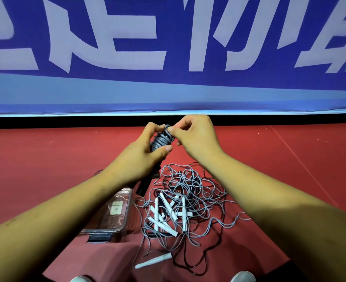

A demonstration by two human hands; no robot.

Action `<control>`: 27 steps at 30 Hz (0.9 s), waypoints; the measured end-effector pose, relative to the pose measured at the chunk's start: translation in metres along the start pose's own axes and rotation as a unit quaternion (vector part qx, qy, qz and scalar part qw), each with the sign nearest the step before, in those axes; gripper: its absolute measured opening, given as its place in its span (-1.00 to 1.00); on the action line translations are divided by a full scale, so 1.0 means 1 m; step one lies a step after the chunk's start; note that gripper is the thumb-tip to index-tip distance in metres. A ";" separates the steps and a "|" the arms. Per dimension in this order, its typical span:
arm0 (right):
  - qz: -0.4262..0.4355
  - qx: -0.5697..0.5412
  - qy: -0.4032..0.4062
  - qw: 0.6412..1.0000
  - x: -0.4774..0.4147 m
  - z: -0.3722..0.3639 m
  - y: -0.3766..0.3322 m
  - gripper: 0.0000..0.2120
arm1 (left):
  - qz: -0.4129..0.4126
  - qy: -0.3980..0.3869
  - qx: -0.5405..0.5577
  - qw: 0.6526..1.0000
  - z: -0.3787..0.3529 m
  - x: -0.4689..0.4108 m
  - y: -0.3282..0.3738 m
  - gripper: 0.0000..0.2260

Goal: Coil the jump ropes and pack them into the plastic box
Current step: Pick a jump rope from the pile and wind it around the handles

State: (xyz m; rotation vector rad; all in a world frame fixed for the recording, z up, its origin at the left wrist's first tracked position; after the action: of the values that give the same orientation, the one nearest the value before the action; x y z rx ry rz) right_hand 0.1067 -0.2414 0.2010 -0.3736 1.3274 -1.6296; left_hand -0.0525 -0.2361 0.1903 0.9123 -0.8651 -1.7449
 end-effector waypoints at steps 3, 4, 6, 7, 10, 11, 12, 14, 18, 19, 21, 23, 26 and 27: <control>0.061 0.016 -0.020 0.998 0.003 0.001 -0.004 -0.88 | 0.068 0.000 0.103 0.992 -0.003 0.001 0.004 -0.74; 0.070 0.006 -0.035 0.997 0.004 0.001 -0.005 -0.91 | 0.085 -0.002 0.135 0.987 -0.003 0.001 0.004 -0.76; 0.075 -0.013 -0.060 0.995 0.005 0.001 -0.004 -0.92 | 0.110 -0.003 0.177 0.978 0.001 0.001 0.004 -0.76; 0.076 -0.018 -0.066 0.995 0.005 0.001 -0.003 -0.90 | 0.118 -0.005 0.190 0.975 0.003 0.000 0.004 -0.75; 0.070 -0.039 -0.077 0.994 0.003 0.000 -0.001 -0.87 | 0.131 -0.019 0.216 0.967 0.006 0.000 0.004 -0.71; 0.069 -0.050 -0.083 0.993 0.004 0.001 -0.001 -0.88 | 0.133 -0.021 0.222 0.966 0.006 0.000 0.004 -0.72; 0.067 -0.064 -0.088 0.992 0.005 0.001 -0.001 -0.88 | 0.137 -0.022 0.228 0.964 0.007 0.001 0.004 -0.72; 0.060 -0.090 -0.096 0.989 0.007 0.002 -0.002 -0.89 | 0.144 -0.028 0.243 0.959 0.007 0.001 0.004 -0.71; 0.061 -0.073 -0.086 0.992 0.005 0.000 -0.004 -0.95 | 0.150 -0.037 0.256 0.954 0.008 0.001 0.007 -0.71; 0.070 -0.057 -0.077 0.993 0.004 -0.001 -0.005 -0.96 | 0.146 -0.036 0.255 0.955 0.008 0.001 0.007 -0.71; 0.072 -0.052 -0.052 0.995 0.005 -0.002 -0.007 -0.96 | 0.136 -0.029 0.256 0.956 0.008 0.000 0.010 -0.72; 0.054 -0.071 -0.026 0.996 0.005 -0.002 -0.008 -0.96 | 0.123 -0.020 0.258 0.958 0.008 -0.001 0.012 -0.71; 0.031 -0.083 0.009 0.996 0.005 -0.002 -0.009 -0.92 | 0.088 -0.022 0.229 0.969 0.008 0.002 0.014 -0.67; 0.040 -0.071 0.020 0.997 0.005 -0.001 -0.009 -0.92 | 0.065 -0.017 0.203 0.977 0.008 0.002 0.013 -0.67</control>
State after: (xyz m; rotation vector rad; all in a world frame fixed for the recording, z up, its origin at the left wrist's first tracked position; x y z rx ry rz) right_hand 0.0991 -0.2458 0.2073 -0.3699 1.4734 -1.4886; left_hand -0.0543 -0.2411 0.2047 1.0646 -1.3051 -1.4999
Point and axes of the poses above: each hand's wrist, its own x-axis away from the middle knuckle, its own z-axis out of the back of the hand, y = z × x, the point moved 1 cm from there along -x, towards the middle knuckle, and after that the axes turned 14 degrees about y, right-handed, at the moved point
